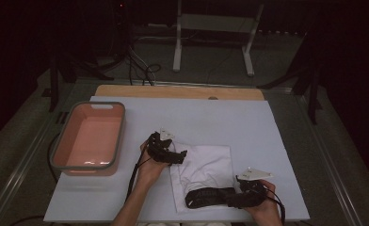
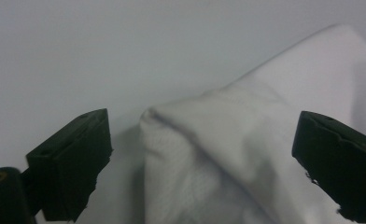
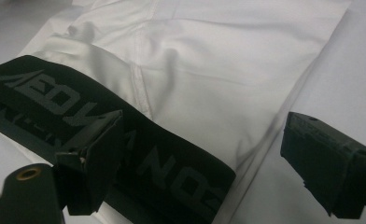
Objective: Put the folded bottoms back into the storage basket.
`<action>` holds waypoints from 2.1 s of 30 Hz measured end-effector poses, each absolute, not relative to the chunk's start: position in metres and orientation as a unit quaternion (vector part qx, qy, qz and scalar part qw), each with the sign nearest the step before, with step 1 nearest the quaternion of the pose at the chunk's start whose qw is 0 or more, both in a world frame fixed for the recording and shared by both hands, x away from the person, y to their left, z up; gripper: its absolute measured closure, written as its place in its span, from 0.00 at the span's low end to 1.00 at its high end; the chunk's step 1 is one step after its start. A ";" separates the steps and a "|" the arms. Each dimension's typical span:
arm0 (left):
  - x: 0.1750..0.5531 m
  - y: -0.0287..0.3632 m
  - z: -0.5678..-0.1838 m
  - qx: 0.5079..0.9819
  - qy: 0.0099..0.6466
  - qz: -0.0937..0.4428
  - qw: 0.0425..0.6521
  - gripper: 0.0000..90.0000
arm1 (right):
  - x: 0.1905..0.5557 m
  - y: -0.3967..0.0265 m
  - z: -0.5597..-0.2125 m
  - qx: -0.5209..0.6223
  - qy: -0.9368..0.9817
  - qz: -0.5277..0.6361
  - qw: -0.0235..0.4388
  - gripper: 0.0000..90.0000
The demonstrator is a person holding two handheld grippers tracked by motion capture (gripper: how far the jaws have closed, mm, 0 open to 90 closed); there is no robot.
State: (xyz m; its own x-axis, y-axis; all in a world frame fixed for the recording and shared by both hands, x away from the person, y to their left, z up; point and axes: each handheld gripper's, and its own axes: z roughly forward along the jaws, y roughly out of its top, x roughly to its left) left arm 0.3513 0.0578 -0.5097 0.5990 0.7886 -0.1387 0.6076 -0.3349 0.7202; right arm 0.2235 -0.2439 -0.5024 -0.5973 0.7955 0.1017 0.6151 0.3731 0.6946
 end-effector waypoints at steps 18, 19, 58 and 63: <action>0.357 0.056 -0.517 0.809 0.461 0.095 0.353 0.13 | 0.224 -0.244 -0.502 0.432 0.818 0.358 0.126 0.15; 0.357 0.056 -0.517 0.809 0.461 0.095 0.351 0.13 | 0.224 -0.244 -0.502 0.432 0.818 0.358 0.126 0.15; 0.349 0.063 -0.505 0.800 0.448 0.053 0.395 0.94 | 0.229 -0.244 -0.509 0.466 0.817 0.320 0.115 0.20; 0.346 0.068 -0.501 0.796 0.452 0.062 0.397 0.94 | 0.229 -0.242 -0.512 0.474 0.817 0.312 0.105 0.22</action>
State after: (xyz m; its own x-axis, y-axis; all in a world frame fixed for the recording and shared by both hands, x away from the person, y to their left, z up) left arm 0.3464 0.0683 -0.5010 0.5833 0.7695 -0.2602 0.6705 -0.2753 0.6890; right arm 0.2293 -0.2416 -0.5116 -0.5292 0.8394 0.1243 0.7081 0.3561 0.6097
